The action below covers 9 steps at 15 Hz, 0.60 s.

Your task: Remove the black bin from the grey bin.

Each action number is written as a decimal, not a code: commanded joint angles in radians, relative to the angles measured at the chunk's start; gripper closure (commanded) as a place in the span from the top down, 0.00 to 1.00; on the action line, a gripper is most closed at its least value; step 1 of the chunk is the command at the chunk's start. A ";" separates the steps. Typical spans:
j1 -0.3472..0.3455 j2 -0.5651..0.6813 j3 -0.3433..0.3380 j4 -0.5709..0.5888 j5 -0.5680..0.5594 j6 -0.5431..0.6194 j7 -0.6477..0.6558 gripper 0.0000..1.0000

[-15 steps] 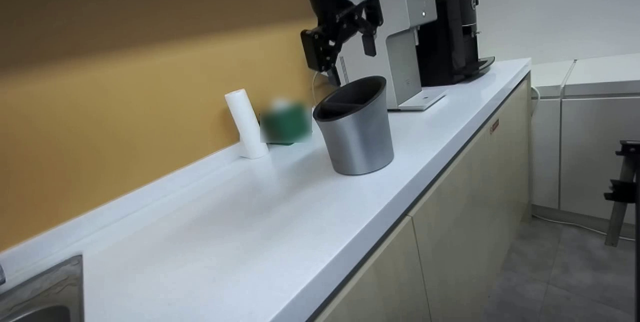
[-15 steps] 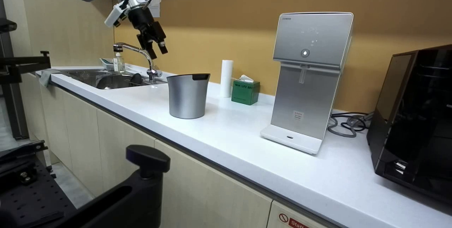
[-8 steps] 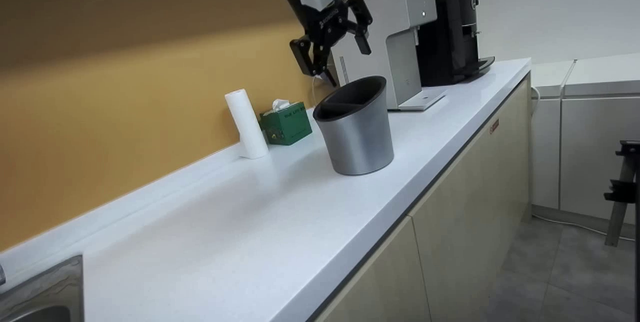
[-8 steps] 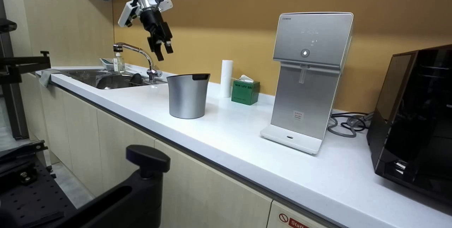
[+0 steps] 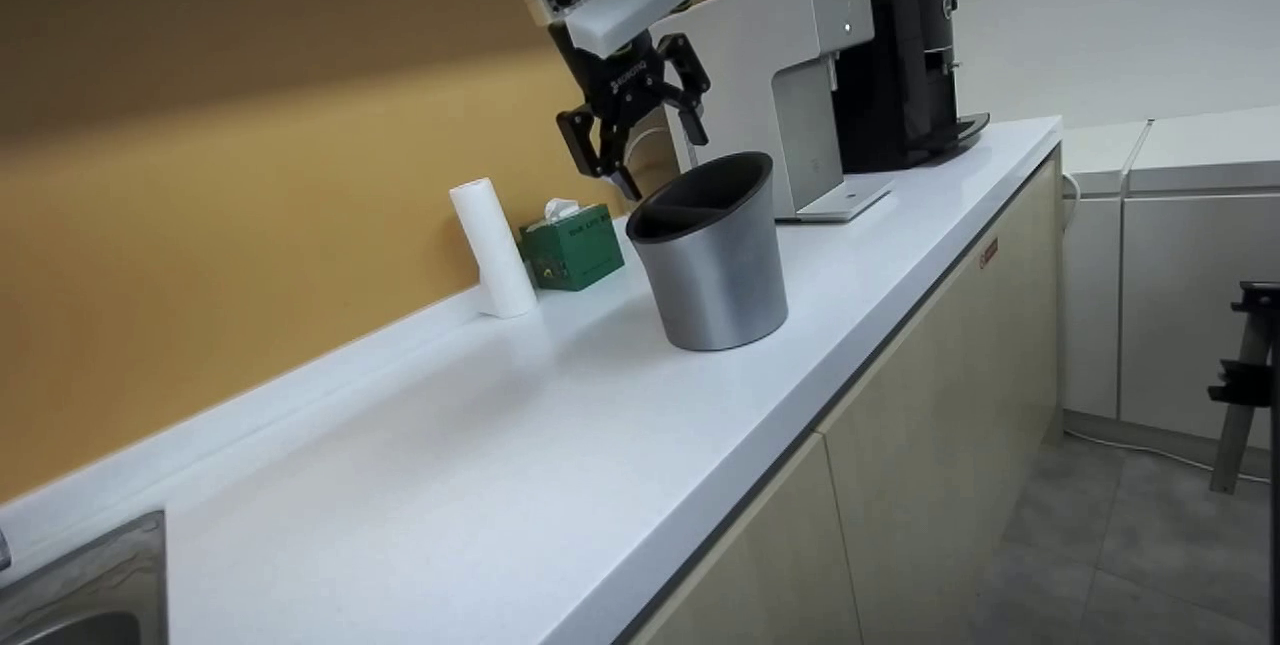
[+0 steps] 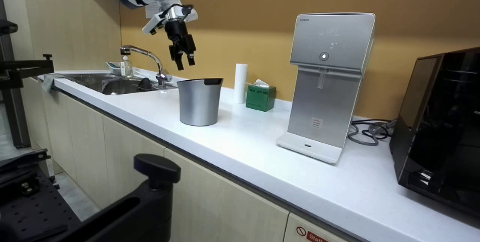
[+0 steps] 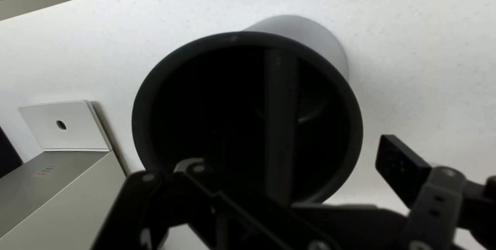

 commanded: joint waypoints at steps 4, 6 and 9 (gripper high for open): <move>0.014 0.057 -0.085 0.080 0.100 0.004 -0.134 1.00; 0.011 0.065 -0.104 0.081 0.121 0.006 -0.165 1.00; 0.010 0.079 -0.125 0.078 0.151 0.015 -0.196 1.00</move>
